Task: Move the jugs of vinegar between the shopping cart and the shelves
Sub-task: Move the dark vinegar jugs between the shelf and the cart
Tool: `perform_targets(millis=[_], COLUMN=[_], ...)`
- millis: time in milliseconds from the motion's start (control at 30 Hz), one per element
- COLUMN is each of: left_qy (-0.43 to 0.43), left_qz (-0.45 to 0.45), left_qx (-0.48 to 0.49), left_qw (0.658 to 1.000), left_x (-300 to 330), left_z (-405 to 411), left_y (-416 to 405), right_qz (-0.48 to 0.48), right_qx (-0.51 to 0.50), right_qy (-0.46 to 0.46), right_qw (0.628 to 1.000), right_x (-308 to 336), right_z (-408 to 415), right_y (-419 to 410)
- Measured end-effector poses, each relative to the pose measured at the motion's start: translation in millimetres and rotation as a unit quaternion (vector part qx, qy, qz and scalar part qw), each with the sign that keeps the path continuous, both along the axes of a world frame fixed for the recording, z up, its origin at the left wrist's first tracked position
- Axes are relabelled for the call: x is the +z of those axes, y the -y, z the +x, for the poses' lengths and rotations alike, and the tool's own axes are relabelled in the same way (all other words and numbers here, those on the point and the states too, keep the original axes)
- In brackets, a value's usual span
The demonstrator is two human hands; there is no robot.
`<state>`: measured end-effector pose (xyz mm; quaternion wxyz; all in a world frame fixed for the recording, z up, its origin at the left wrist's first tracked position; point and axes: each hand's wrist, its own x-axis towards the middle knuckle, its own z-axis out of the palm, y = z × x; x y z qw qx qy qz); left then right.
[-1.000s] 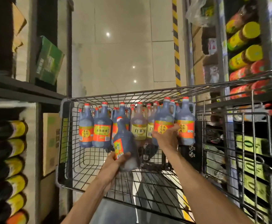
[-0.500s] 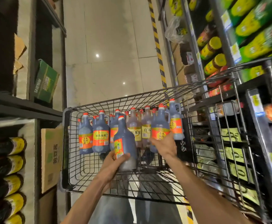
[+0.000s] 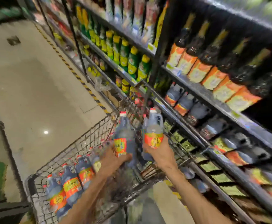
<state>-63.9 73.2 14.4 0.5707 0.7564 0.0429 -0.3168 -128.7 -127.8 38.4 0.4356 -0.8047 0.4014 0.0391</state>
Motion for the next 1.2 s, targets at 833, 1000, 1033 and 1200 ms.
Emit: perform_targets(millis=[833, 1000, 1033, 1200], left_qy=[0.113, 0.147, 0.15, 0.21], left_qz=[-0.116, -0.14, -0.146, -0.143], left_qx=[-0.295, -0.348, -0.356, -0.394], left_qw=[0.942, 0.915, 0.911, 0.883], left_x=[136.3, 145.5, 147.6, 159.5], left_z=[-268.0, -282.9, -284.3, -287.5], left_y=[352.2, 430.6, 445.5, 519.7], right_qz=[-0.078, -0.095, -0.099, -0.122], right_qx=[-0.319, -0.368, -0.374, -0.417], right_qy=[0.154, 0.159, 0.16, 0.181], right_qw=[0.932, 0.911, 0.908, 0.883], right_x=[114.0, 127.6, 130.6, 147.3], right_z=[-400.9, -430.1, -433.4, -438.2], right_y=[240.5, 280.7, 289.6, 328.6])
